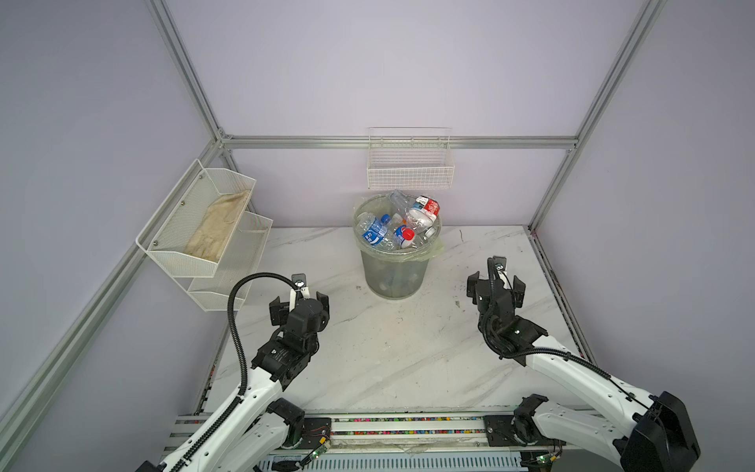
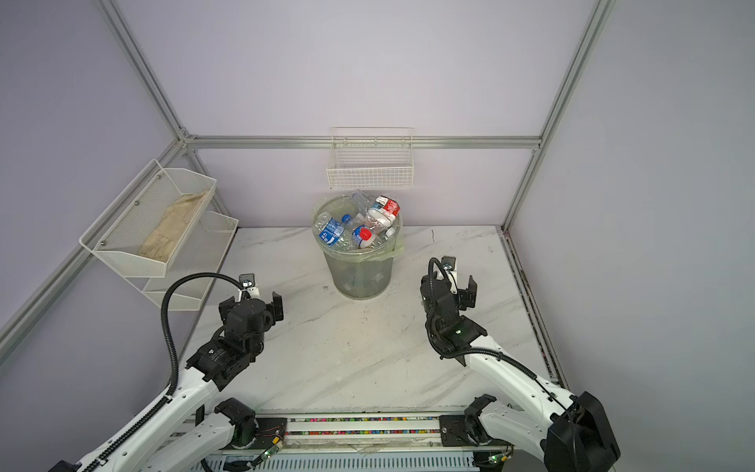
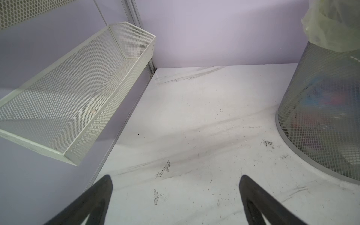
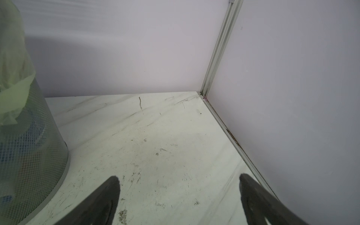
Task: Throw the plastic bottles in the bin
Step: Reset both arms
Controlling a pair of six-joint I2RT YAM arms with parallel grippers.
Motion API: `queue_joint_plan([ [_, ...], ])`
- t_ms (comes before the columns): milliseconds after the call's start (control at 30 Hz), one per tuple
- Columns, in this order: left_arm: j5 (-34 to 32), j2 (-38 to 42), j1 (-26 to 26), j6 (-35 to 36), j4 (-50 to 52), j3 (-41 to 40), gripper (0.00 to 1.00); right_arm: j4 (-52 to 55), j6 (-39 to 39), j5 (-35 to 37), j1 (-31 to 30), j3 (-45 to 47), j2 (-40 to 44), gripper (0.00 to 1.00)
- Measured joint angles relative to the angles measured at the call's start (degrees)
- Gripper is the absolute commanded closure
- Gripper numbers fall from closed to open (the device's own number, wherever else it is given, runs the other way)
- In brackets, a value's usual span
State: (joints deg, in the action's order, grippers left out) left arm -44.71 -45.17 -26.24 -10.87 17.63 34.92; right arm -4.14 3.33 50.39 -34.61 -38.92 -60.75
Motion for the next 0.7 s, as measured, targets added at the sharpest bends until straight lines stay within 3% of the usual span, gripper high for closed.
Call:
queue_joint_plan([
  [700,-2.6,-1.2,0.0,-0.8,-3.0,-5.9,0.0,-3.6,3.3,0.0,0.0,6.7,2.3,0.03],
])
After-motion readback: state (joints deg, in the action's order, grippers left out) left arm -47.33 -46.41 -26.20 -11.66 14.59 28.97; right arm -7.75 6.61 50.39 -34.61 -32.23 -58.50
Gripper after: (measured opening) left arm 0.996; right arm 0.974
